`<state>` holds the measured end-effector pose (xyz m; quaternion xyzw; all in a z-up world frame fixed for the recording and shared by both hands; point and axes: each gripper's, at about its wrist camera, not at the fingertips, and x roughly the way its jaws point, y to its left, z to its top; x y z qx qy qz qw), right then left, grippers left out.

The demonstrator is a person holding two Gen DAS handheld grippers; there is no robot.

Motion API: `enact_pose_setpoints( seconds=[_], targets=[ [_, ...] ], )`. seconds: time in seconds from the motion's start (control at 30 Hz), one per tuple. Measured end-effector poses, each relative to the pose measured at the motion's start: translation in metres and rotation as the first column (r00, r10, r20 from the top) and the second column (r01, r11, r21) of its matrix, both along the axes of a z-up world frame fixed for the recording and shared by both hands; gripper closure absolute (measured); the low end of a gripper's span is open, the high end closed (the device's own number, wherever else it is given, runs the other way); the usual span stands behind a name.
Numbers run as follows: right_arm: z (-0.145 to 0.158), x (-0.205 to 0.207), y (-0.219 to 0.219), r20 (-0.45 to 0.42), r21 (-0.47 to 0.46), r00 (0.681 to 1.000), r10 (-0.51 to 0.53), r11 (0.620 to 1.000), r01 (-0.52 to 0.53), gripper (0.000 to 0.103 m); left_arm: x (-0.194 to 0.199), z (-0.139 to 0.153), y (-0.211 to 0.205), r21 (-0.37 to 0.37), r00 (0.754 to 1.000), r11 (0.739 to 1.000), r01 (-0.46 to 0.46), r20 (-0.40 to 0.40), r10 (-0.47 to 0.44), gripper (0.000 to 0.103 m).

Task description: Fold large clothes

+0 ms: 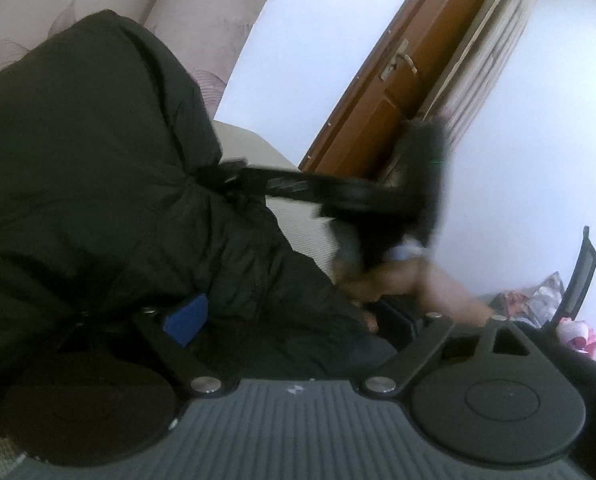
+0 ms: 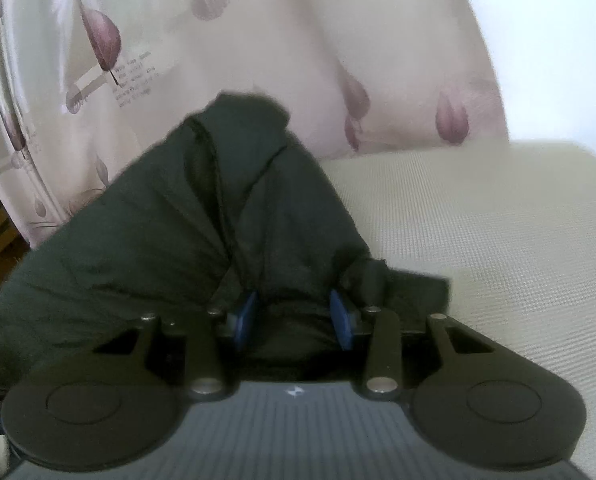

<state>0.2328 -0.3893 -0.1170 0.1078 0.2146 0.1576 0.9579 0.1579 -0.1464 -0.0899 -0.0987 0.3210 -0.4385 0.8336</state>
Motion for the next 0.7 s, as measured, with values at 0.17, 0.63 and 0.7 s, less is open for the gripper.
enact_pose_setpoints(
  seconds=[0.17,0.63,0.7],
  targets=[
    [0.028,-0.061,0.0,0.144,-0.05,0.989,0.038,0.998,-0.031,0.062,-0.005,-0.004,-0.005,0.012,0.999,1.0,0.005,0.033,-0.005,0.006],
    [-0.015,-0.093,0.026,0.049,-0.154,0.992,0.113,0.983,-0.104,0.067,-0.025,0.04,0.074,-0.046,0.981,0.996,-0.076,0.177,0.083,0.009],
    [-0.021,-0.096,0.031,0.058,-0.164,0.993,0.106,0.982,-0.095,0.068,-0.008,0.047,0.088,-0.046,0.972,0.99,-0.136,0.185,0.142,0.009]
  ],
)
